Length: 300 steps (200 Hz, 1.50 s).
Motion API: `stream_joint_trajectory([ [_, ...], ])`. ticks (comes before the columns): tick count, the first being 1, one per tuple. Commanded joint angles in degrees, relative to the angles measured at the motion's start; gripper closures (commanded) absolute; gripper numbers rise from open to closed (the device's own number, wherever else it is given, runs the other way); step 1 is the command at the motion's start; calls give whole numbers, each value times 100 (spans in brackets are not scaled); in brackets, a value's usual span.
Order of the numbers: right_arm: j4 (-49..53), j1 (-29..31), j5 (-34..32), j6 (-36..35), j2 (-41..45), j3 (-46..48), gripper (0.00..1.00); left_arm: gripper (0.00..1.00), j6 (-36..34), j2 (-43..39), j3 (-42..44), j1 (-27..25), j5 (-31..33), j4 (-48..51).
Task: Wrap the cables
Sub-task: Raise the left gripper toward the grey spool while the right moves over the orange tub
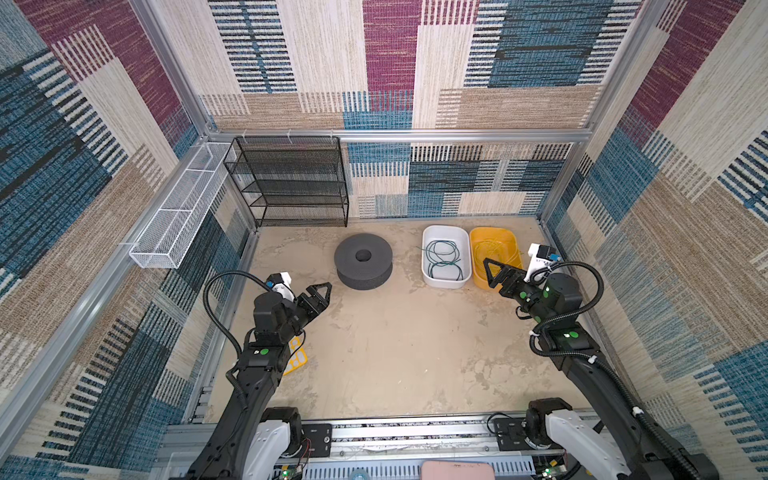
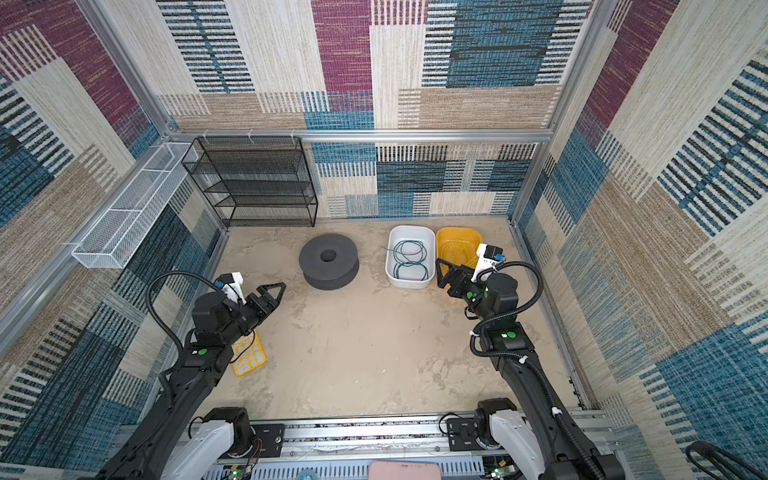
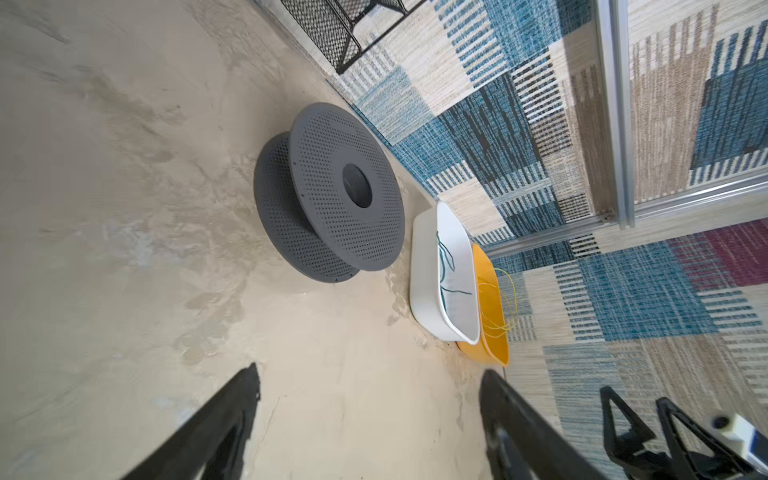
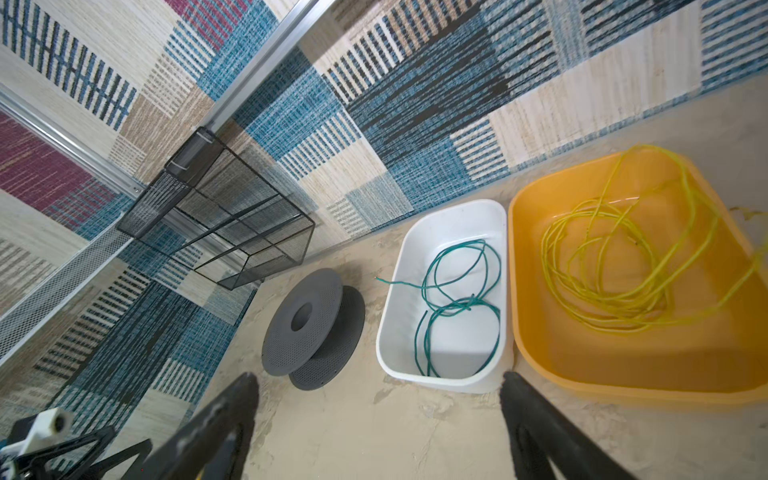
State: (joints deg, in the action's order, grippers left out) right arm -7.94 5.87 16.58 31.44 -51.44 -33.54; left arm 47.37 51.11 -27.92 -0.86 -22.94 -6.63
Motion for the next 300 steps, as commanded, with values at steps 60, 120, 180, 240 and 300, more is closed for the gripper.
stream_joint_trajectory([
  [60, -850, 1, 888, 266, -686, 238, 12, 33, 1332, 3666, -454, 122, -1780, -4029],
  [120, -839, 2, 847, 115, -853, 234, 11, 39, 2165, 5575, -664, 192, -1687, -5954],
  [180, -937, 2, 824, 66, -1064, 274, 12, 42, 2151, 6298, -845, 192, -1512, -6543],
  [240, -981, 2, 807, 73, -1203, 238, 12, 49, 2320, 6729, -1303, 185, -1492, -6677],
  [300, -1051, 2, 823, 101, -1301, 287, 12, 61, 2268, 6850, -1671, 180, -1497, -6491],
])
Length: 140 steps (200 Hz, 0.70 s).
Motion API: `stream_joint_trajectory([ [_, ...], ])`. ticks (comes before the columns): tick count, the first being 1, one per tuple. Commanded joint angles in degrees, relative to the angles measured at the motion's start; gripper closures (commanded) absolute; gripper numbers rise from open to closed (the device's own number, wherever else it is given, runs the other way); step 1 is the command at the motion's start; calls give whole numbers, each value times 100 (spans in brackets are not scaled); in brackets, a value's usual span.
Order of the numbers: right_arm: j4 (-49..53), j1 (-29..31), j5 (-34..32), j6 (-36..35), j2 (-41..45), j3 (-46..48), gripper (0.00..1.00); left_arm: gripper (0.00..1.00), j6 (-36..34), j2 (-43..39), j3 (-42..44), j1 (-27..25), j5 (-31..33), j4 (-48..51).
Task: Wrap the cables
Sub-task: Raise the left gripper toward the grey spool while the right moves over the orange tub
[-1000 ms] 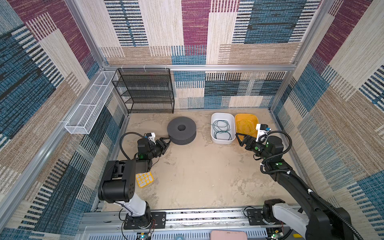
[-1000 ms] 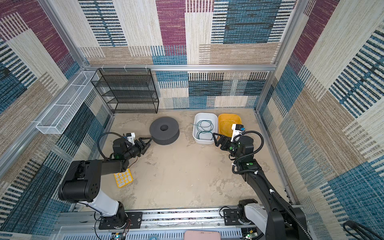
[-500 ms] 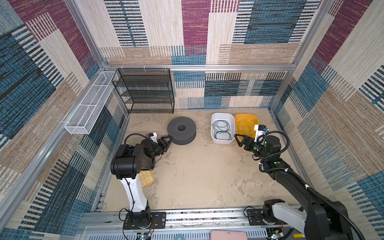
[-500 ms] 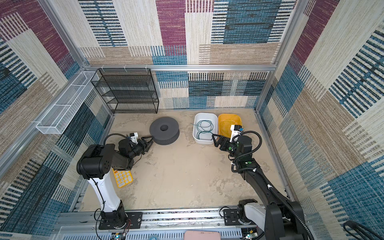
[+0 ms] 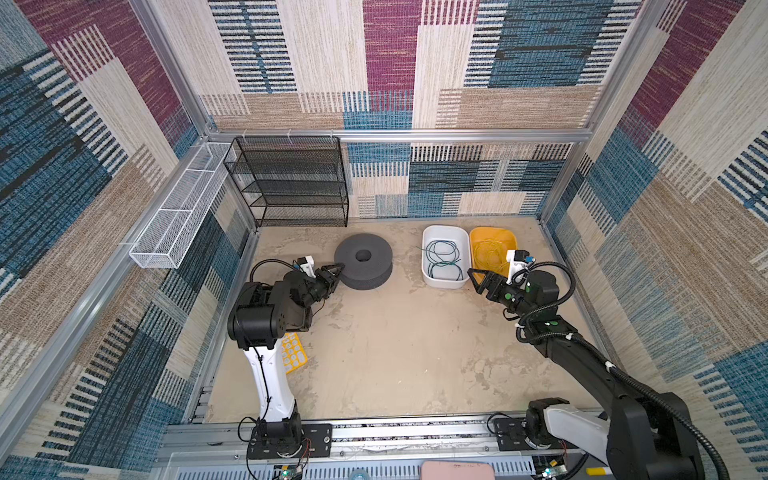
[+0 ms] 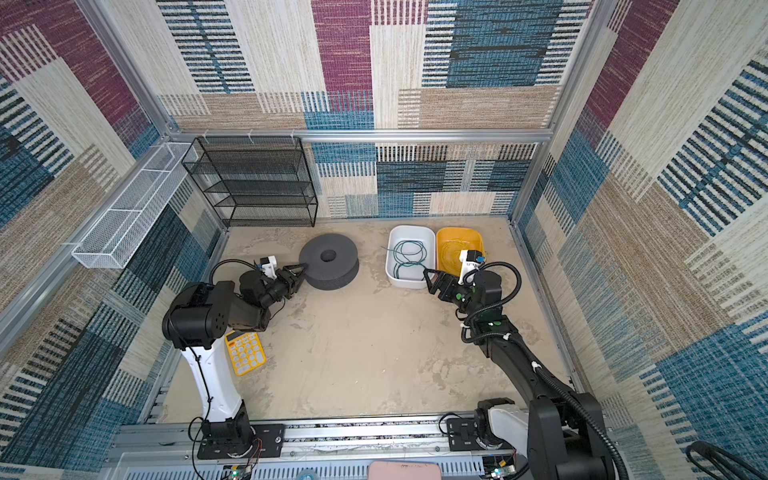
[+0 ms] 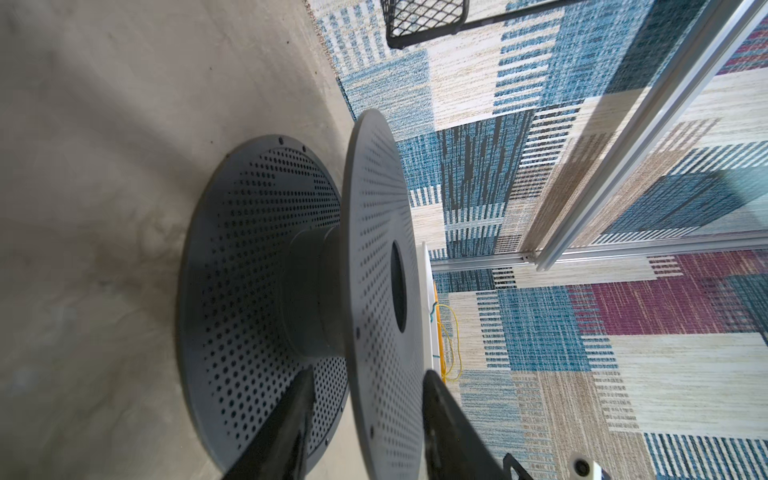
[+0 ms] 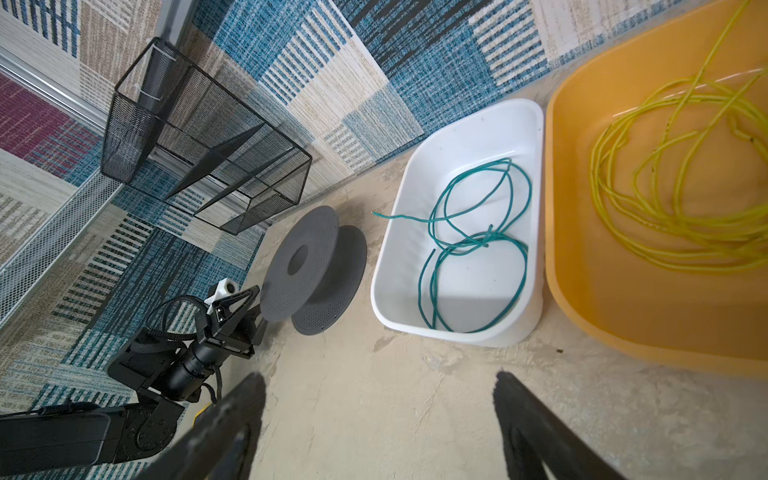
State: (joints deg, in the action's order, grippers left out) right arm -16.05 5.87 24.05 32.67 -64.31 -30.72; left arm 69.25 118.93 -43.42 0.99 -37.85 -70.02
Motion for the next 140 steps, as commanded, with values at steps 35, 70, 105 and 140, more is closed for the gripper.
stream_joint_trajectory([
  [35, -215, 2, 76, -32, -24, -22, 13, 65, -59, 132, -314, -3, -35, 81],
  [70, -171, 2, 69, -76, -26, -26, 13, 71, -501, -117, -467, -12, -49, 786],
  [105, -170, 2, 55, -76, -2, -4, 13, 79, -669, -179, -514, -12, -12, 1121],
  [140, -101, 3, 21, -118, 54, -7, 13, 97, -578, -40, -471, -12, -16, 959],
])
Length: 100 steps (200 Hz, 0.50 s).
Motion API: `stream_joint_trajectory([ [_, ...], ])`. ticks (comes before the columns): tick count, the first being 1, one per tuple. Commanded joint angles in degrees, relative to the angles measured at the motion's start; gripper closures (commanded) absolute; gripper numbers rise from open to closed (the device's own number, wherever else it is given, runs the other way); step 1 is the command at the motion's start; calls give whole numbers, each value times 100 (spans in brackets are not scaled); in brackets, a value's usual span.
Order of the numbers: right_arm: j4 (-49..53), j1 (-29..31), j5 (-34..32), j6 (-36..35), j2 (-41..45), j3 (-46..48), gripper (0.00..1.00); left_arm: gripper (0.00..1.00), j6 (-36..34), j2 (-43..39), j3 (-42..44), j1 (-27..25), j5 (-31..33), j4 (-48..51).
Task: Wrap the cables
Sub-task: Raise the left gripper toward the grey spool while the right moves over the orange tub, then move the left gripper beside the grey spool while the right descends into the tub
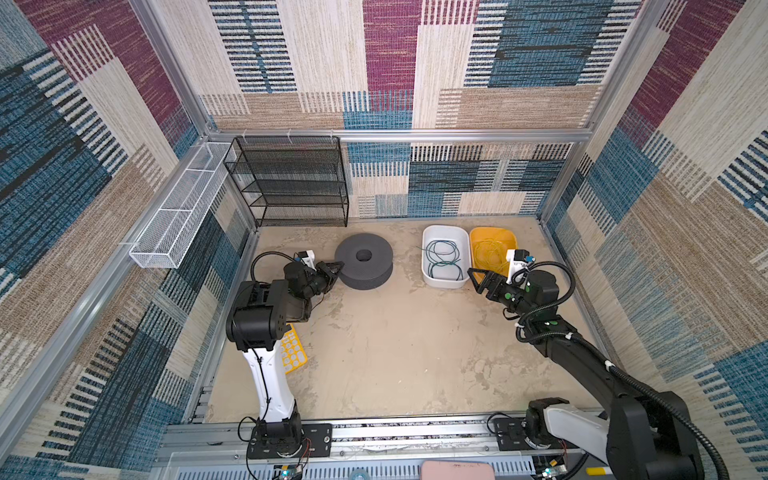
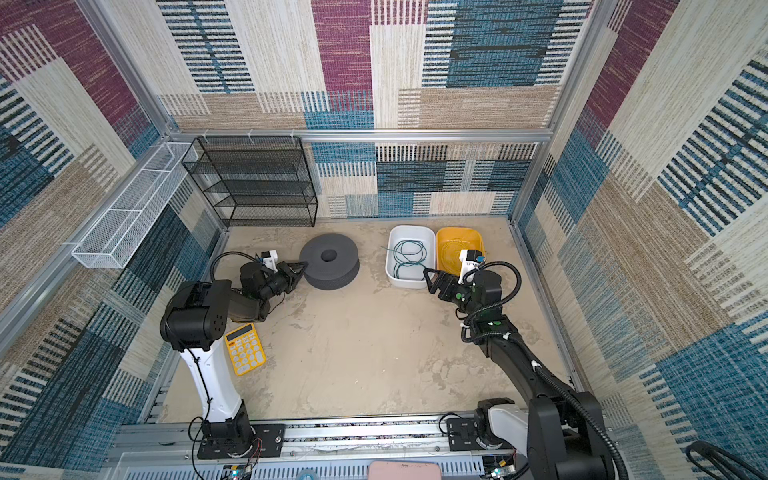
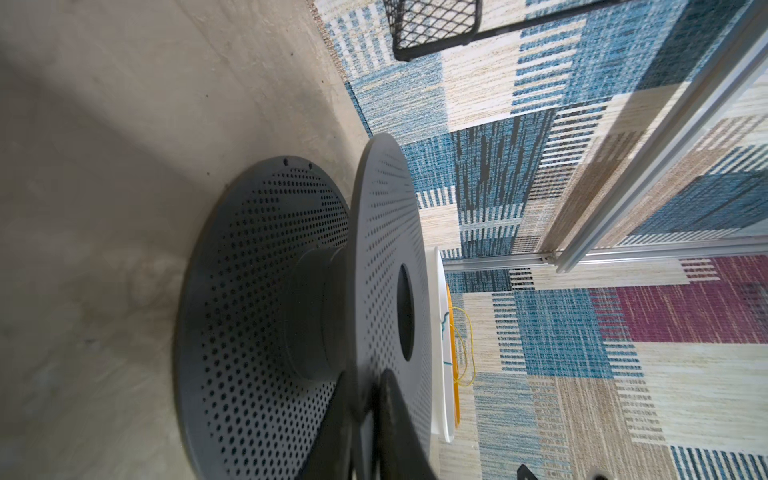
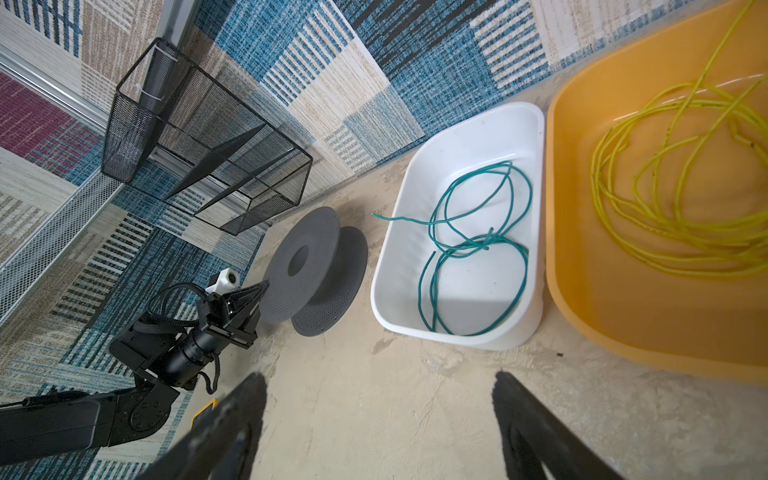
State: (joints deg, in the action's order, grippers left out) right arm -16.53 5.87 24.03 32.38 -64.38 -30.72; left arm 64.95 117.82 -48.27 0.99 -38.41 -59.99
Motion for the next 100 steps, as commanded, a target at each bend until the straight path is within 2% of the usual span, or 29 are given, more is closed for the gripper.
stream_joint_trajectory([
  [1, -48, 2, 19, -86, 63, -10, 13, 97, -144, 77, 13, -12, 38, -46],
  [11, -14, 2, -3, -121, 89, -13, 13, 100, -99, 78, 41, -12, 27, -137],
  [44, 36, 2, -7, -162, 145, -30, 12, 100, -51, -48, 102, -12, -142, -18],
  [100, 10, 6, 72, -75, 199, -52, 13, 100, 153, -673, 1094, -42, -230, -238],
])
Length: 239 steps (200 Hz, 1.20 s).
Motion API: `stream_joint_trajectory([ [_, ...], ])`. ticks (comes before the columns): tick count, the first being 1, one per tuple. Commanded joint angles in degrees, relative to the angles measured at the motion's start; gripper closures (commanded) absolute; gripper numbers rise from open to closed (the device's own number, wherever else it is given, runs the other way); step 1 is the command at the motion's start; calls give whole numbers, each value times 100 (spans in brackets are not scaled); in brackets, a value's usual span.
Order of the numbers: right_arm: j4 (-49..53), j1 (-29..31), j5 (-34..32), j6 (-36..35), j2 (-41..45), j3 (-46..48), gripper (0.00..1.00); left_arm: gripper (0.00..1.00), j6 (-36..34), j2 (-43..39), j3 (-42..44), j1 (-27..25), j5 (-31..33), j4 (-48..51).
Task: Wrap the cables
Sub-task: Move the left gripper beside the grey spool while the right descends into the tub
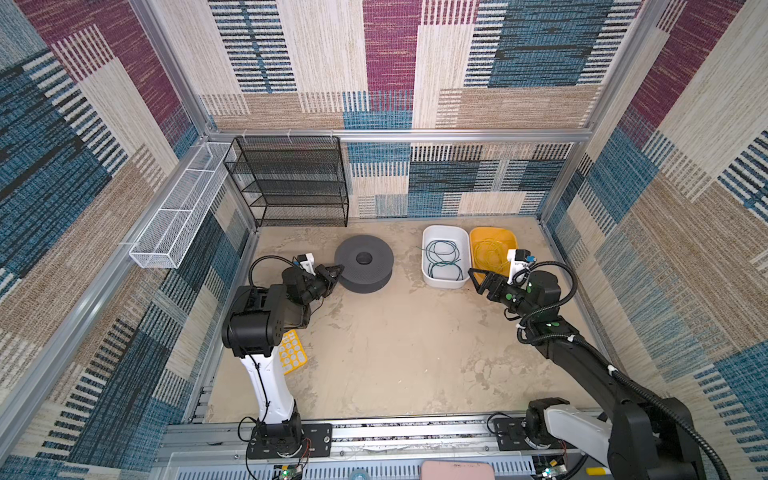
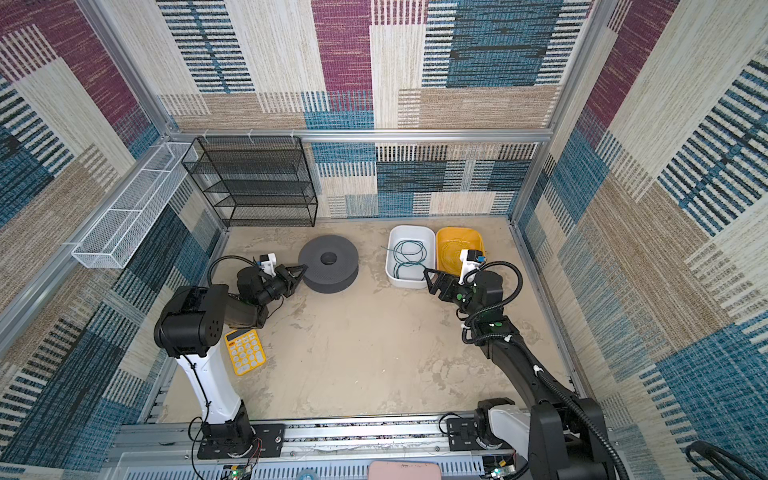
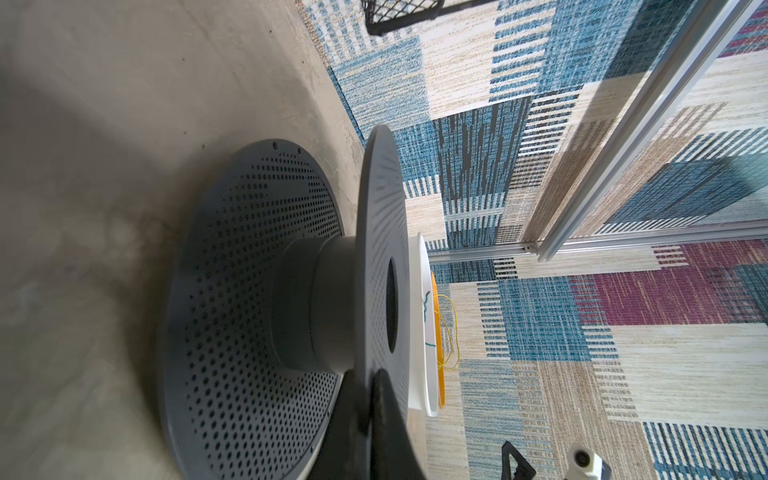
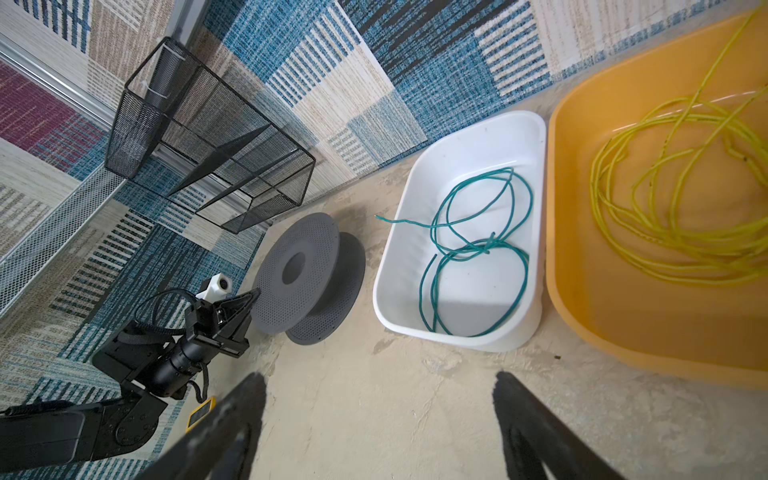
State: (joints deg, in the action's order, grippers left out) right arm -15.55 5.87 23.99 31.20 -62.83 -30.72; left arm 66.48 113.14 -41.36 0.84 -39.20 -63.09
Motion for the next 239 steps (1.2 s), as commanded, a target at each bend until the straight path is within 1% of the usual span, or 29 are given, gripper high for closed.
stream_joint_trajectory([
  [1, -89, 4, 74, 43, 48, -59, 13, 100, 7, -218, 424, -29, -155, 57],
  [17, -80, 2, 152, 85, 59, -106, 13, 100, 180, -384, 779, -98, -323, -196],
  [31, -63, -5, 205, 112, 90, -142, 13, 100, 199, -579, 1157, -200, -381, -264],
  [63, 5, 2, 242, 193, 219, -181, 14, 100, -84, -1220, 1890, -432, -386, 127],
  [83, 124, 2, 245, 202, 297, -223, 14, 100, -378, -1848, 2236, -599, -333, 758],
  [97, 181, 2, 244, 209, 356, -233, 14, 100, -741, -2406, 2323, -817, -200, 1652],
  [114, 231, 4, 210, 207, 413, -232, 14, 100, -1176, -3102, 2354, -1240, 158, 2691],
  [122, 268, 2, 176, 188, 424, -239, 14, 100, -1369, -3391, 2333, -1439, 381, 3349],
  [130, 317, 2, 131, 164, 427, -254, 14, 100, -1489, -3610, 2347, -1645, 546, 3698],
  [134, 338, 2, 116, 139, 427, -266, 14, 100, -1531, -3695, 2355, -1722, 769, 3811],
  [141, 385, 6, 77, 107, 414, -306, 14, 100, -1576, -3773, 2373, -1831, 830, 3946],
  [163, 523, 2, -32, -12, 355, -461, 14, 100, -1543, -3881, 2565, -1917, 1043, 3972],
  [200, 836, 2, -360, -275, 162, -763, 14, 100, -1662, -3399, 2172, -2382, 934, 3972],
  [215, 1107, 2, -647, -329, 37, -933, 14, 100, -1662, -3333, 2066, -2567, 1006, 3978],
  [239, 1480, -7, -1333, -382, -76, -1135, 13, 100, -1715, -3403, 2109, -2734, 1254, 3976],
])
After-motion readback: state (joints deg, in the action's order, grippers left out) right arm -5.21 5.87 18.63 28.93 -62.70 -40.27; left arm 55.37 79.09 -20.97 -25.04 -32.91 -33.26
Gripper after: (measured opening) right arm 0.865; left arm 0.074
